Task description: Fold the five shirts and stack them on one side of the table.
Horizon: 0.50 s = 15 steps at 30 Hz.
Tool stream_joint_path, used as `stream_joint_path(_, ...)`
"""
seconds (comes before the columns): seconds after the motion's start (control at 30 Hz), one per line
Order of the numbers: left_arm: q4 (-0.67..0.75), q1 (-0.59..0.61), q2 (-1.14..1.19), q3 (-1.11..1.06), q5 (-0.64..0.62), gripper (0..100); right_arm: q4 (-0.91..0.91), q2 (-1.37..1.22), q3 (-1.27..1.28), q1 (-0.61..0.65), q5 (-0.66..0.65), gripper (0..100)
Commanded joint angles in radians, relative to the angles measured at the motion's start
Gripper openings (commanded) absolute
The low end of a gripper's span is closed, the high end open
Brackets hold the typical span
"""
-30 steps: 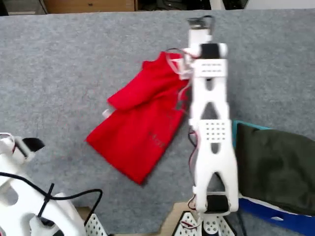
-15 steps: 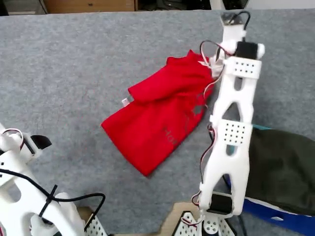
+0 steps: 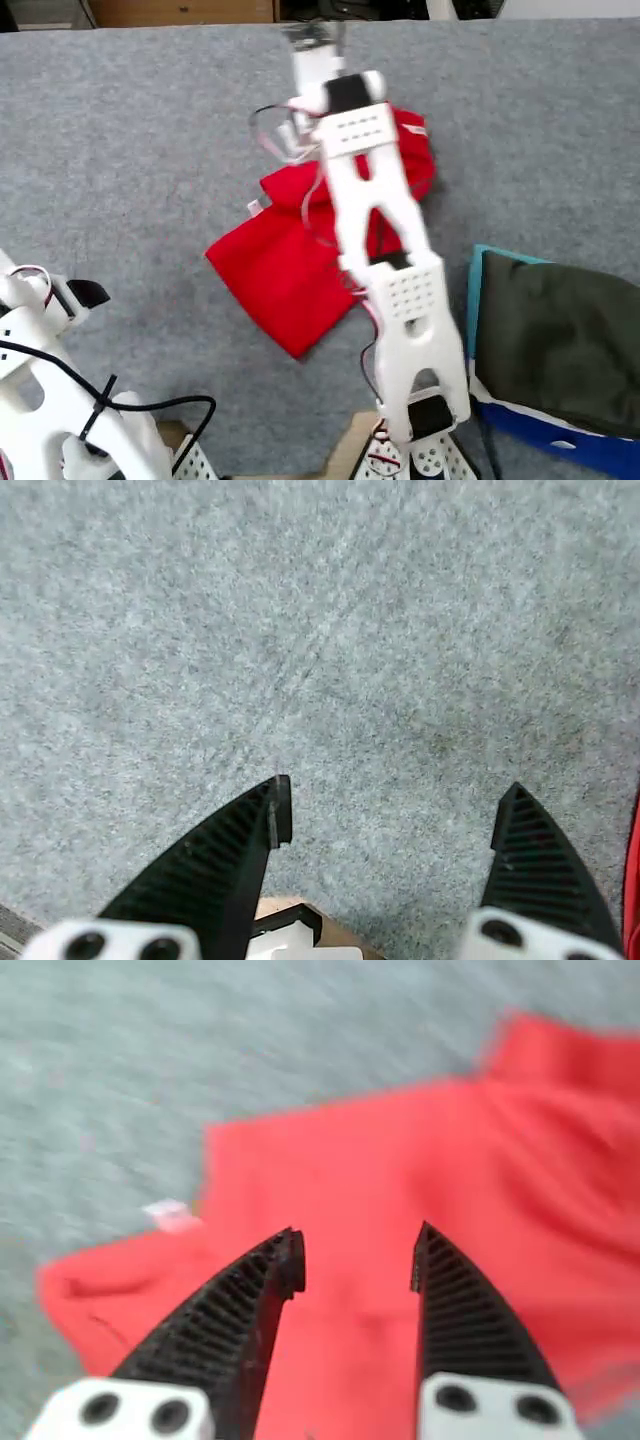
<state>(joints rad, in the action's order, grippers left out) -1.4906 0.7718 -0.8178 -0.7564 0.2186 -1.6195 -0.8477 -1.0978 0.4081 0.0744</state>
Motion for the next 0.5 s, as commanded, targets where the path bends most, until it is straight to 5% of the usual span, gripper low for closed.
stream_joint_path(0.0,0.011,0.0,-0.012,-0.02,-0.008,32,0.112,-0.033,0.004,0.088,0.015,17.8)
stream_joint_path(0.47,0.009,0.0,-0.012,-0.049,-0.008,32,0.238,-0.263,0.002,0.145,0.015,17.6)
